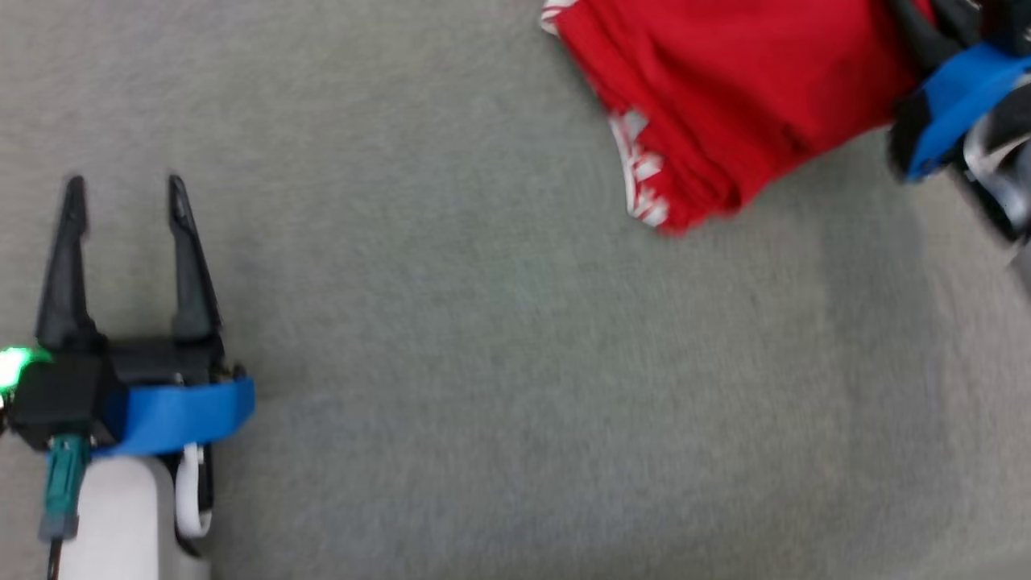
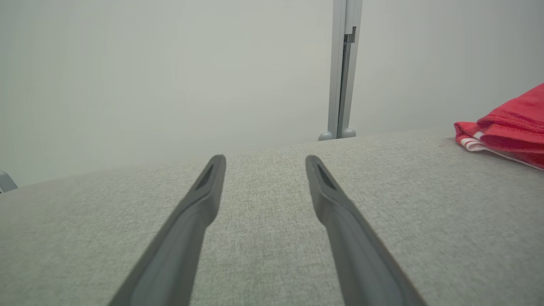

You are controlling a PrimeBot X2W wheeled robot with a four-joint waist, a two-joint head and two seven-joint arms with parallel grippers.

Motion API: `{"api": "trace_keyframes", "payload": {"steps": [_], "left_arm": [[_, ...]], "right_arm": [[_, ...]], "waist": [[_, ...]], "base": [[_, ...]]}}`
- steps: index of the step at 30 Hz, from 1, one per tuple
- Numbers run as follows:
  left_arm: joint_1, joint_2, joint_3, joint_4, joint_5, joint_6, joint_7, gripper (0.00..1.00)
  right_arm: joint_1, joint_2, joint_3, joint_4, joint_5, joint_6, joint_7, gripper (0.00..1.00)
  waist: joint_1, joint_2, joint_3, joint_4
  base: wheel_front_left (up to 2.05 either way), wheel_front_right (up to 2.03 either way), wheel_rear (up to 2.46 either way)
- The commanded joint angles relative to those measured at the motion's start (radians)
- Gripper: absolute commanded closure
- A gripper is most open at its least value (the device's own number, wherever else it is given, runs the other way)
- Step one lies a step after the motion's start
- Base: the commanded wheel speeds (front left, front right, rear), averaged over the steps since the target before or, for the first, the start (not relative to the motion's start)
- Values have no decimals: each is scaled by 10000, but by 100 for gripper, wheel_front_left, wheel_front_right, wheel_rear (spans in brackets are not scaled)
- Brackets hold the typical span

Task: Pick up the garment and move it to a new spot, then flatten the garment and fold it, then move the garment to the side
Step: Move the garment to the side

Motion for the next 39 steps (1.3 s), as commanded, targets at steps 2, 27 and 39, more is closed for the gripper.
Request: {"api": "trace_keyframes", "payload": {"steps": [2, 27, 39], "left_arm": [[-248, 209, 18, -342, 150, -14, -25, 0], [-118, 798, 12, -1951, 282, 126, 503, 0], [1051, 247, 98, -566, -339, 436, 28, 0]], "right_arm": [[-463, -459, -49, 17, 245, -1, -35, 100], [-2798, -1052, -244, 3860, 47, -1, -1272, 0], [-782, 194, -1119, 2408, 73, -1, -2078, 0]], "waist": [[-3, -2, 403, -276], [-3, -2, 1303, -858], [-3, -2, -1161, 23]], "base": [[0, 0, 0], [0, 0, 0], [0, 0, 0]]}}
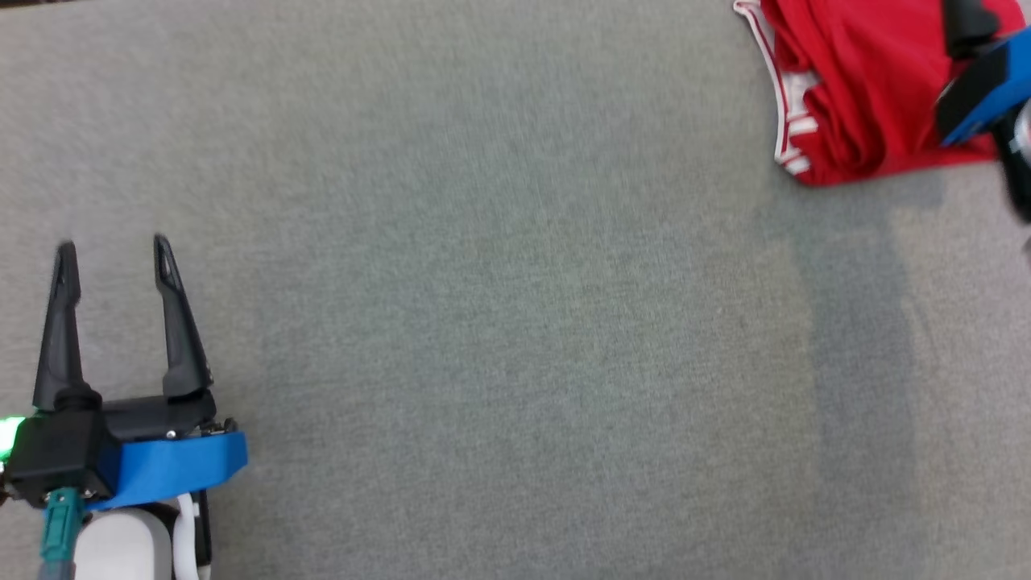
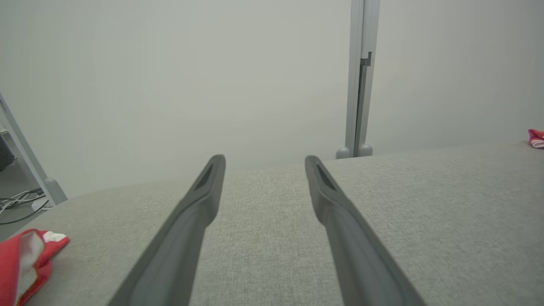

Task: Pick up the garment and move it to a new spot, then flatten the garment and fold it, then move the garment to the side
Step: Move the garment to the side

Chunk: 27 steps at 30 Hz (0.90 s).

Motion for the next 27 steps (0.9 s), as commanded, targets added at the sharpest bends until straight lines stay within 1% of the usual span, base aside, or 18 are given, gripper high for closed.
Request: {"api": "trace_keyframes", "payload": {"steps": [1, 5, 8, 12, 16, 21, 27], "left_arm": [[214, -70, 45, 146, -83, 50, -58, 0], [630, -222, 37, 411, -245, 86, -101, 0], [795, -325, -11, 752, -392, 21, -106, 0], [962, -406, -8, 1116, -512, -54, -112, 0], [1138, -500, 1, 1456, -598, -94, -115, 0], [1371, -623, -30, 1880, -648, -162, -115, 0], [1564, -657, 16, 2160, -667, -243, -118, 0]], "right_arm": [[700, 229, -194, -554, 12, -1, -40, 0], [2085, 786, -738, -1895, -53, 0, -41, 0], [3217, 1205, -1098, -2579, -235, 0, -40, 0], [4395, 1591, -1233, -3238, -415, -1, -42, 0], [5586, 1930, -1444, -3828, -340, -1, -42, 0], [7072, 2282, -1962, -4500, -328, 0, -42, 0], [8596, 2787, -2671, -5247, -572, 0, -43, 0]], "waist": [[2, 2, -408, -25], [2, 2, -1010, 299], [2, 2, -1414, 594], [2, 2, -1918, 830], [2, 2, -2384, 990], [2, 2, -2946, 1134], [2, 2, -3208, 1170]], "base": [[0, 0, 0], [0, 0, 0], [0, 0, 0], [0, 0, 0], [0, 0, 0], [0, 0, 0], [0, 0, 0]]}}
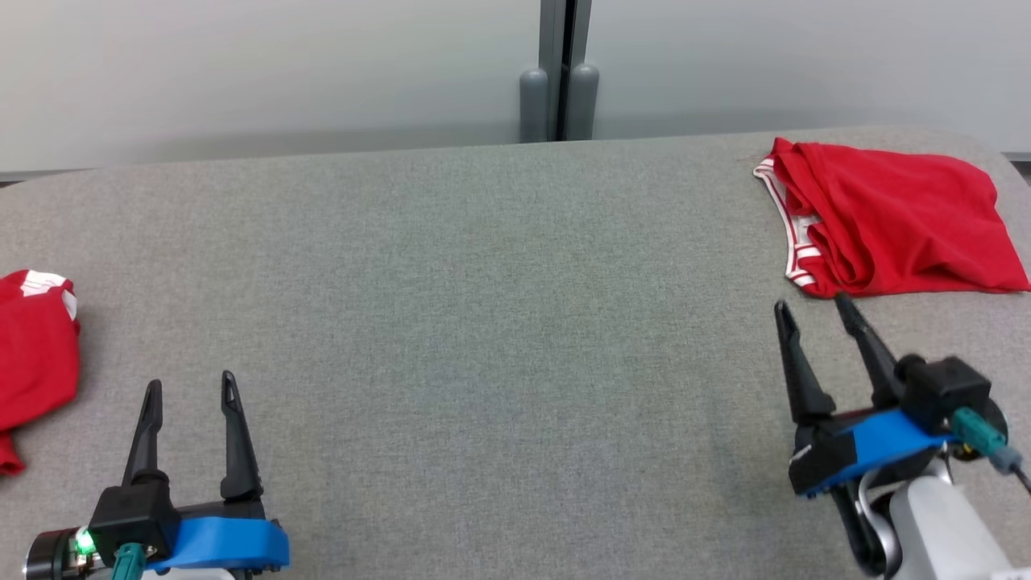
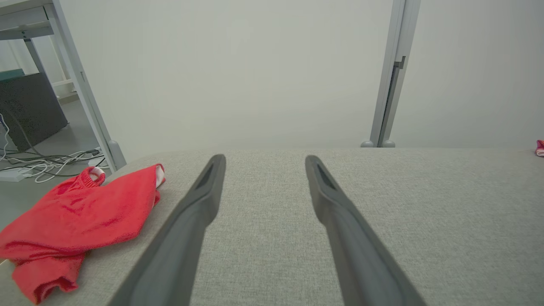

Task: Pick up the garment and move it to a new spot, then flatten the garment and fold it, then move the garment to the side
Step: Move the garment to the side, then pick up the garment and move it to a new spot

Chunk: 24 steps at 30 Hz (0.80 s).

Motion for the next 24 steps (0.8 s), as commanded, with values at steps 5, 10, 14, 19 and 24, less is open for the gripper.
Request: {"api": "trace_keyframes", "payload": {"steps": [5, 10, 14, 19, 24], "left_arm": [[193, -50, 63, 224, -12, -43, -44, 0], [258, -78, 77, 383, -30, -71, -44, 0], [303, -91, 104, 480, -45, -88, -44, 0], [303, -95, 108, 575, -52, -113, -44, 0], [302, -101, 127, 699, -73, -141, -44, 0]], "right_arm": [[1256, 550, -480, -596, -477, 0, -7, 0], [1883, 945, -858, -1014, -746, 0, 151, 0], [2312, 1139, -1094, -1323, -950, 0, 355, 0], [2602, 1227, -1204, -1588, -1007, 0, 503, 0], [2779, 1259, -1260, -1742, -1006, 0, 644, 0]], "waist": [[1, 2, -245, 20], [1, 2, -449, 56], [1, 2, -572, 97], [1, 2, -624, 115], [1, 2, -666, 122]], "base": [[0, 0, 0], [0, 0, 0], [0, 0, 0], [0, 0, 0], [0, 0, 0]]}}
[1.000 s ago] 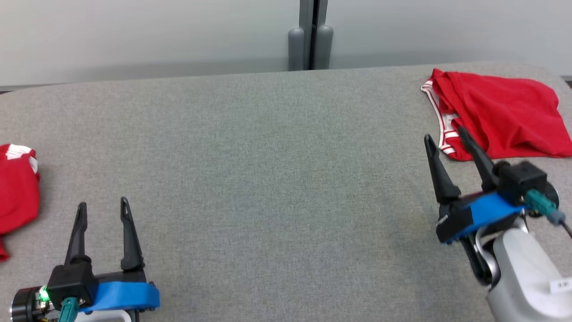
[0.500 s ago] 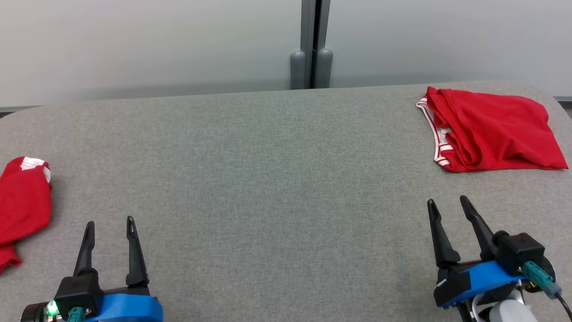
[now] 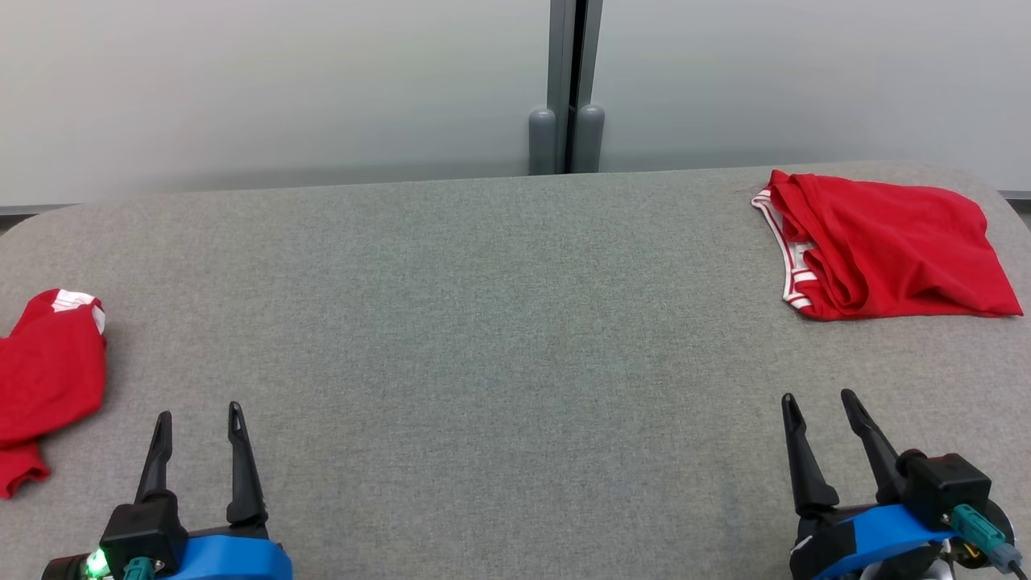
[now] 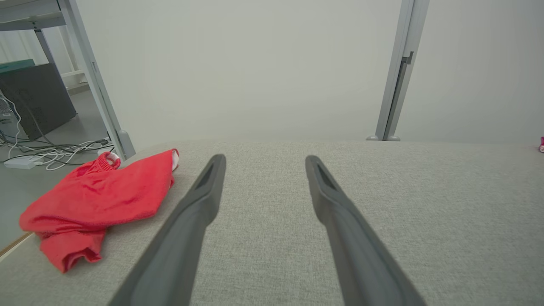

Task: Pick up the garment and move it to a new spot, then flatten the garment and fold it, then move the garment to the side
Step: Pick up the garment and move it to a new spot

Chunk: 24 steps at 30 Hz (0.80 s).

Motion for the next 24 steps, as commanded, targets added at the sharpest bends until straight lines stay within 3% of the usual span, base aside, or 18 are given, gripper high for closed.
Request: {"api": "trace_keyframes", "payload": {"steps": [1, 14, 24], "left_arm": [[84, 14, 4, 41, -61, -30, -43, 0], [-42, 23, 55, 170, -24, -30, -43, 0], [-43, 111, 307, 107, -105, 93, -45, 0]], "right_arm": [[131, 19, -23, -80, -40, 2, 41, 0], [171, 25, 135, -209, 134, 2, 185, 0], [14, 22, 465, -171, 222, 2, 178, 0]], "waist": [[0, -1, -3, 1], [0, -1, 15, 137], [0, -1, 67, 907]], "base": [[0, 0, 0], [0, 0, 0], [0, 0, 0]]}}
